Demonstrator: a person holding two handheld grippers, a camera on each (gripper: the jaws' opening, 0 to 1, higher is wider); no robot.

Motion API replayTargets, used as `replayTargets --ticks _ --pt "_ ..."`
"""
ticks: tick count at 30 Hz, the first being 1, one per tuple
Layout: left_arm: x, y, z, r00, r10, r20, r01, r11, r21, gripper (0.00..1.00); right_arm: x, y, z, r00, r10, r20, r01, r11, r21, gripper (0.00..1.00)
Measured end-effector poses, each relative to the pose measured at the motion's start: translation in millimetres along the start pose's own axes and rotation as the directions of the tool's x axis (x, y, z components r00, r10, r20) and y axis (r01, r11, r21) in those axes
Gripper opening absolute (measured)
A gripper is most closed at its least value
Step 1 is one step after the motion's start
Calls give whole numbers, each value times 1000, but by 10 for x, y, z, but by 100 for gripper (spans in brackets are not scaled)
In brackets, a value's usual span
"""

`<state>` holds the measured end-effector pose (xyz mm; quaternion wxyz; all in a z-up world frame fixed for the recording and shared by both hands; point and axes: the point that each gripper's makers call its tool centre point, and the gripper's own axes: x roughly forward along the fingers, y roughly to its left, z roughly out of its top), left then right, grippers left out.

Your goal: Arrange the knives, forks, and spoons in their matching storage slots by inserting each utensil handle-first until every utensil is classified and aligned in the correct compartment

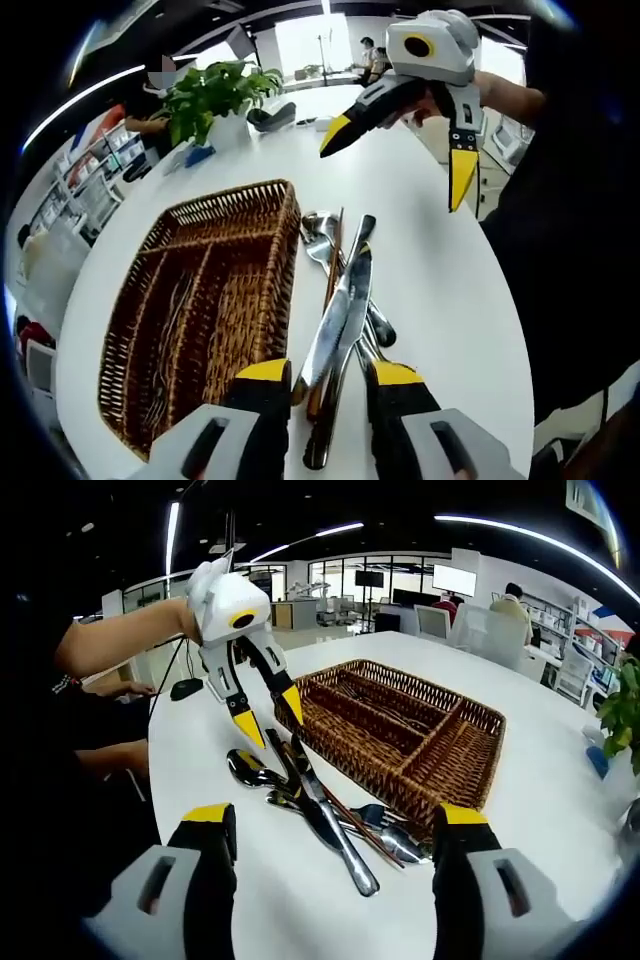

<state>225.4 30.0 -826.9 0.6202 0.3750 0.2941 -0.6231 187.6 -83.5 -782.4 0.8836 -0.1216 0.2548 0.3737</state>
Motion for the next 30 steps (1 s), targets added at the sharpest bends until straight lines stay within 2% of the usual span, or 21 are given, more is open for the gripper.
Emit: replayTargets --ticks 5,9,18,22,26,30 --pt "117 5 -38 996 -56 -75 59 997 46 26 11 5 -8 1000 1 -7 -1 1000 -10 81" --pt "178 -1 -37 990 -89 -109 97 993 67 23 16 13 -39 1000 -1 -18 1 1000 -16 81" --pt "272 69 -99 976 -108 -187 131 985 111 19 10 19 -63 1000 -4 -21 4 1000 -13 79" --pt "288 80 -98 970 -128 -207 153 982 110 15 8 21 -65 1000 -5 -21 5 1000 -12 79" --pt "318 49 -110 957 -159 -242 190 975 111 14 7 35 -70 1000 -3 -21 3 1000 -13 79" --pt "365 51 -82 954 -167 -250 199 974 109 14 -4 31 -72 1000 -6 -19 6 1000 -11 78"
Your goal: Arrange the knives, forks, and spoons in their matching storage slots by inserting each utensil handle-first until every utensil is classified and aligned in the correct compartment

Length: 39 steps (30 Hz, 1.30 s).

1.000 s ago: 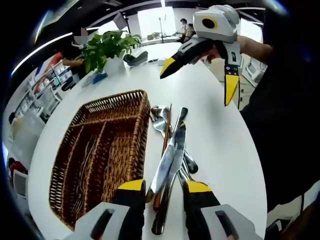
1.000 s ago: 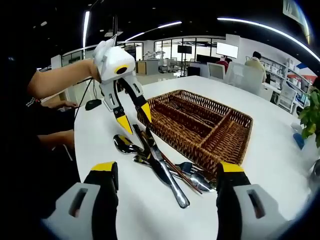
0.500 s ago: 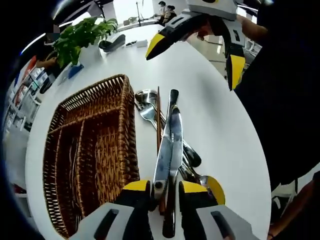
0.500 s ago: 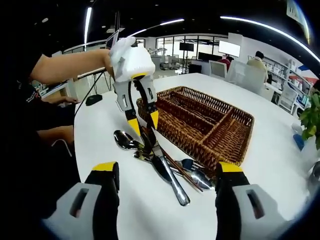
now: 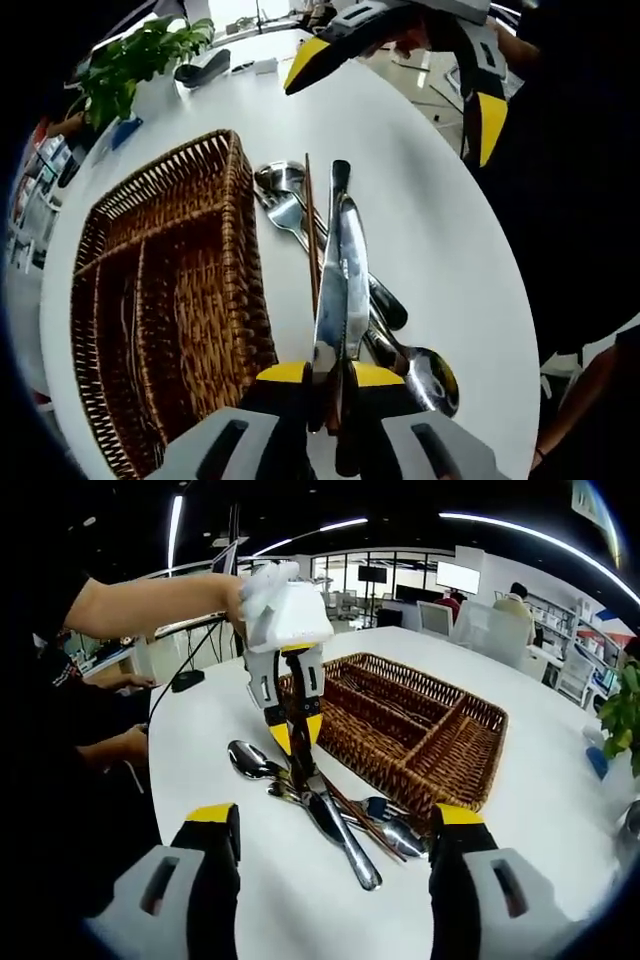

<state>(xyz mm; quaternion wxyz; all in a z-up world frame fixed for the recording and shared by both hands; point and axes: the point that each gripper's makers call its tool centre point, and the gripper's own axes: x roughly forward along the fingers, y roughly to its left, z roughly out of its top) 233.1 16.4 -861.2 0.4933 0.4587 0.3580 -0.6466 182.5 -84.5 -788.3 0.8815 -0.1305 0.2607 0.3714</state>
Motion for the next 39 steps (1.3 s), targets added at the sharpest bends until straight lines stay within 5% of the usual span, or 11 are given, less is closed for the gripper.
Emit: replayTargets --ticks 9,25,39 --pt "31 -39 -53 998 -3 -70 4 1000 6 15 -19 7 -17 1000 -3 -2 3 1000 -2 78" --pt "0 -77 -68 997 1 -81 1 1000 27 11 -11 3 -43 1000 -3 -13 3 1000 -13 75" --pt "-111 -103 -6 996 19 -85 -17 1000 17 11 87 -29 -82 999 38 -38 -41 997 -73 58"
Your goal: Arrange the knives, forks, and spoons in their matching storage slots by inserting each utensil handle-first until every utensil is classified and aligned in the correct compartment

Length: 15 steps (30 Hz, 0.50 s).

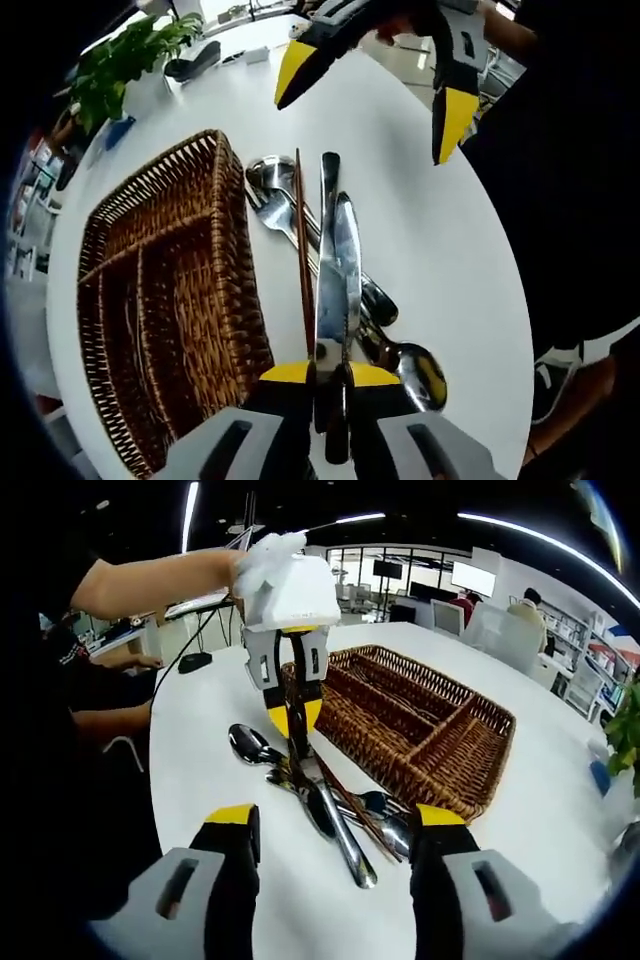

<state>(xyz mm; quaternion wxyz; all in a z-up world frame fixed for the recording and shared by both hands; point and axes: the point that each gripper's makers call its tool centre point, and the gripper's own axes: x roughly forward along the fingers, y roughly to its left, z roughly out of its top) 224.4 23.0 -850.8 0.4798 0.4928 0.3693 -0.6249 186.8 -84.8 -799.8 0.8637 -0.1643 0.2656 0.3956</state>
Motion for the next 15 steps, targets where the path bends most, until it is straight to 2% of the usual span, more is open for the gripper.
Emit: replayTargets --ticks 7,15 --pt "-85 -13 42 1000 10 -8 -10 1000 -3 11 118 -35 -25 999 39 -6 -39 999 -21 49" --pt "-146 -30 76 999 24 -29 -24 1000 5 11 260 -30 -63 997 78 -11 -78 996 -53 44"
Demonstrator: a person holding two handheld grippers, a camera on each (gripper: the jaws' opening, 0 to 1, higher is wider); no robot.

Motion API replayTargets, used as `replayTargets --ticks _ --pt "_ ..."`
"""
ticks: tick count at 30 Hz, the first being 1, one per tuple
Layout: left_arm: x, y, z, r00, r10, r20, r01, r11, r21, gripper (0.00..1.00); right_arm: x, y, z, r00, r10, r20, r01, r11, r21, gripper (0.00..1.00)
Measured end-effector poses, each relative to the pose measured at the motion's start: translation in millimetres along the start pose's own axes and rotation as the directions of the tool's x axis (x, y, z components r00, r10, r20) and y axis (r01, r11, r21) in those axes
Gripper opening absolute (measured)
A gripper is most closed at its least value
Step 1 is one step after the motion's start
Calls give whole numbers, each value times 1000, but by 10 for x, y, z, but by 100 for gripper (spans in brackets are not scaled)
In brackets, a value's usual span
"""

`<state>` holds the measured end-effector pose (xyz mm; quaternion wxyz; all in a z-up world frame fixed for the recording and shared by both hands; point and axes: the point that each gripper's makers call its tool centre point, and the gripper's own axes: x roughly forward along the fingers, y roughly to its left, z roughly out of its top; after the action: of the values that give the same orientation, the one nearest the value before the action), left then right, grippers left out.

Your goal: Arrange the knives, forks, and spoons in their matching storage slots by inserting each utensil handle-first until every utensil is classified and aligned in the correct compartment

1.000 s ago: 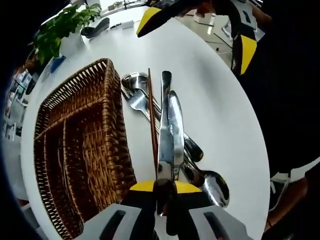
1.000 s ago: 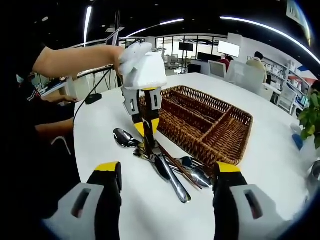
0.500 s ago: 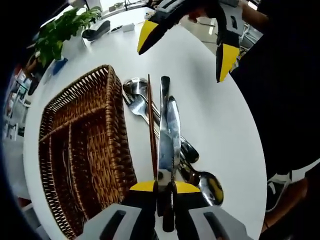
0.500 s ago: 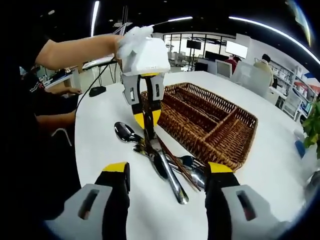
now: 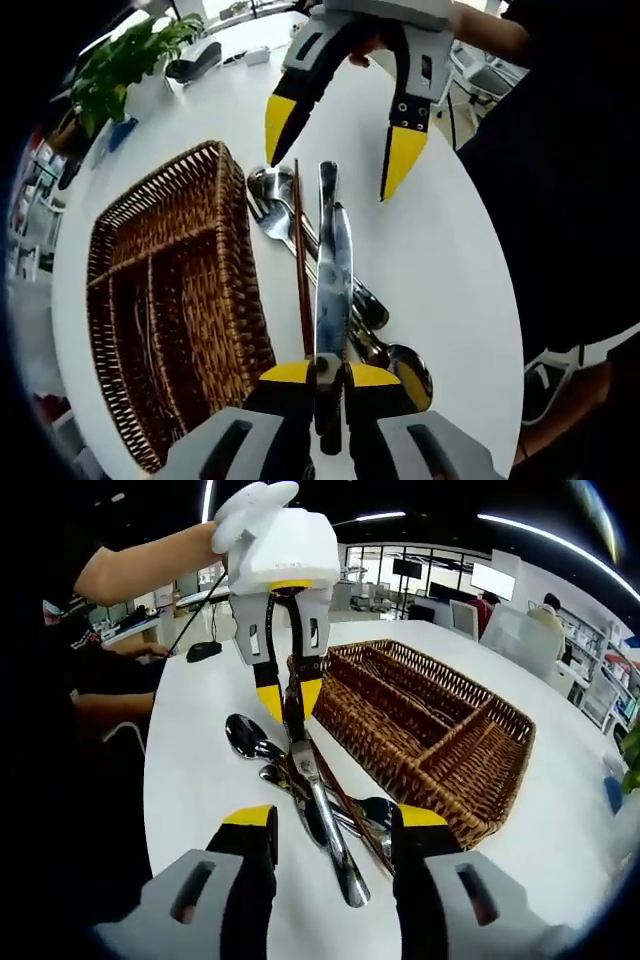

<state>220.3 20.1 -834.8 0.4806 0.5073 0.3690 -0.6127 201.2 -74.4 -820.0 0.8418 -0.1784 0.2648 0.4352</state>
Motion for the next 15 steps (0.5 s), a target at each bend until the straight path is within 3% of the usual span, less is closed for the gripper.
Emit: replayTargets --ticks 15 --pt "-94 -19 20 999 26 -23 -25 1000 16 11 234 51 -35 996 81 -31 -83 995 -61 29"
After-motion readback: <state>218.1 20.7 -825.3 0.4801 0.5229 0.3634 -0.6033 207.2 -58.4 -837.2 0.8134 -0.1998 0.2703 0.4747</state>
